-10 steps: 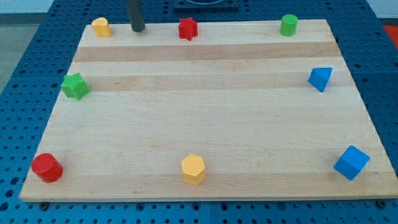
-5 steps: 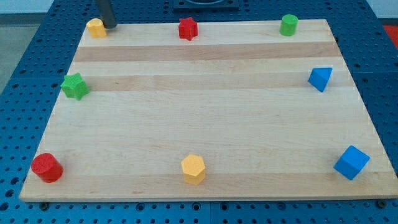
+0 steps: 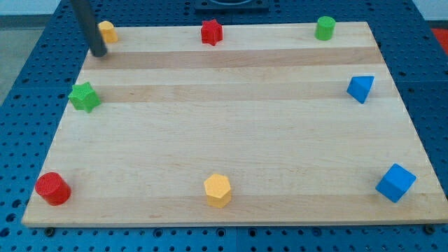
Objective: Push the yellow heart to the bottom right side
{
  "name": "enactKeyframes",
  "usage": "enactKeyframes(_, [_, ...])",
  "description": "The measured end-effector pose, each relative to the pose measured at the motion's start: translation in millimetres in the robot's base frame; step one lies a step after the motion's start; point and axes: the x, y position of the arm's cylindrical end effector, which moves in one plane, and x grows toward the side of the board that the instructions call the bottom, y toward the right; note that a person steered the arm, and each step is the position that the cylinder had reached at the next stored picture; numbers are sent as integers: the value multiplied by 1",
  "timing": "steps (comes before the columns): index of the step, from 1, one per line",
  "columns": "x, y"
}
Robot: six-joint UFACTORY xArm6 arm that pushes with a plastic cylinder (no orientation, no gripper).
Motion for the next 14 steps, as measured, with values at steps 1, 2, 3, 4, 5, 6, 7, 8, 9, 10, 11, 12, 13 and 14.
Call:
enactKeyframes(1, [-9,-11])
enactKeyframes(2, [-24,-11])
enactKeyframes(3, [-66,-12])
enactKeyframes(4, [-81,-11])
enactKeyframes(5, [-83,-10])
enactKeyframes(6, [-84,9])
enactKeyframes(7, [-83,30])
enactKeyframes(8, [-83,37])
enactKeyframes(9, [-82,46])
enactKeyframes(10, [-82,50])
enactKeyframes(11, [-76,51])
enactKeyframes(12, [-58,51])
enactKeyframes(13, [-45,62])
enactKeyframes(14, [-33,68])
